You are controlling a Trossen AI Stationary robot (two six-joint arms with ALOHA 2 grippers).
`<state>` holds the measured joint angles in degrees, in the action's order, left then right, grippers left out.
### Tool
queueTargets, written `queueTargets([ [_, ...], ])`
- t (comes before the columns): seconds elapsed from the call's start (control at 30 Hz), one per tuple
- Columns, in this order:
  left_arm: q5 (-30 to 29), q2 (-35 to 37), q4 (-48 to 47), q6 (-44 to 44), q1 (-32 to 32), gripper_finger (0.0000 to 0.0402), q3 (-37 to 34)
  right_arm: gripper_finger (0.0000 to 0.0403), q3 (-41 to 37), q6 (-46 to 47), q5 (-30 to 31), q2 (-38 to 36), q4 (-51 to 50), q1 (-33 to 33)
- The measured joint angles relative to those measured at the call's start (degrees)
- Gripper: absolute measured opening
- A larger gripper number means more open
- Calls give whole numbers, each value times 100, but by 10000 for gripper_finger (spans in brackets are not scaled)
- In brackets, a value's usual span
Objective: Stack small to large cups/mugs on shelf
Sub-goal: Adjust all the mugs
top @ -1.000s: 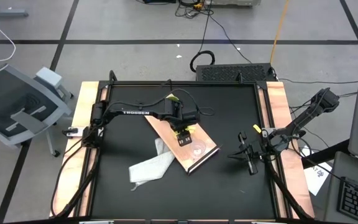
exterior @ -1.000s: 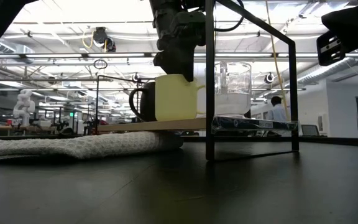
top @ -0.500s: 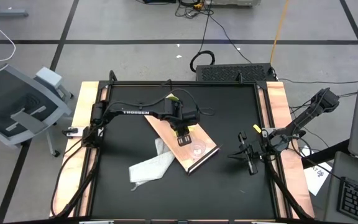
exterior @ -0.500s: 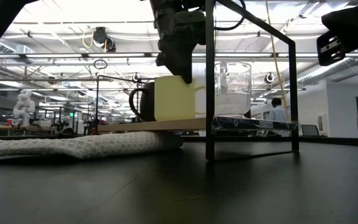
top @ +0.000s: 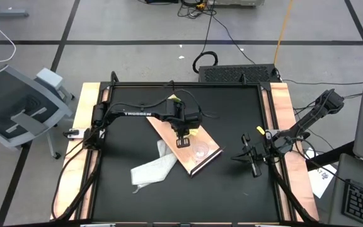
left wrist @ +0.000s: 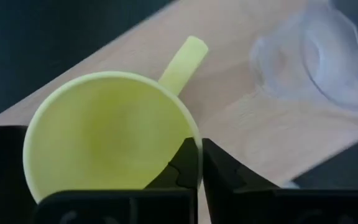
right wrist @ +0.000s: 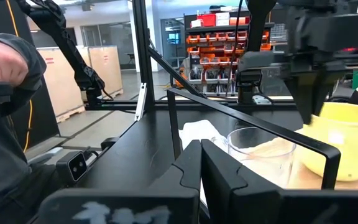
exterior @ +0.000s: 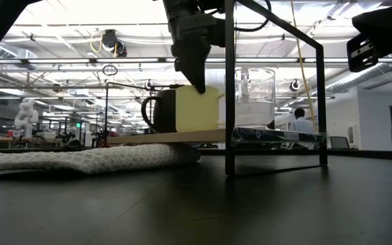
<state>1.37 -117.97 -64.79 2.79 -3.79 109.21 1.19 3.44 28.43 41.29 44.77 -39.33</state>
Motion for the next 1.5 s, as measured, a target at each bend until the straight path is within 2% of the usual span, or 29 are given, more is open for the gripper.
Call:
queueTargets([
  [0.43,-150,9,-632,-1540,516,4,7,0,-2,41,0,0,0,2],
  [0.73,-128,201,-1135,-2340,597,3,-17,0,0,103,0,6,-2,2],
  [1.2,634,991,-1054,-3956,616,3,-12,0,-2,188,20,168,-10,28],
  [1.5,776,1047,-1157,-4864,824,3,-77,0,0,298,19,183,48,28],
])
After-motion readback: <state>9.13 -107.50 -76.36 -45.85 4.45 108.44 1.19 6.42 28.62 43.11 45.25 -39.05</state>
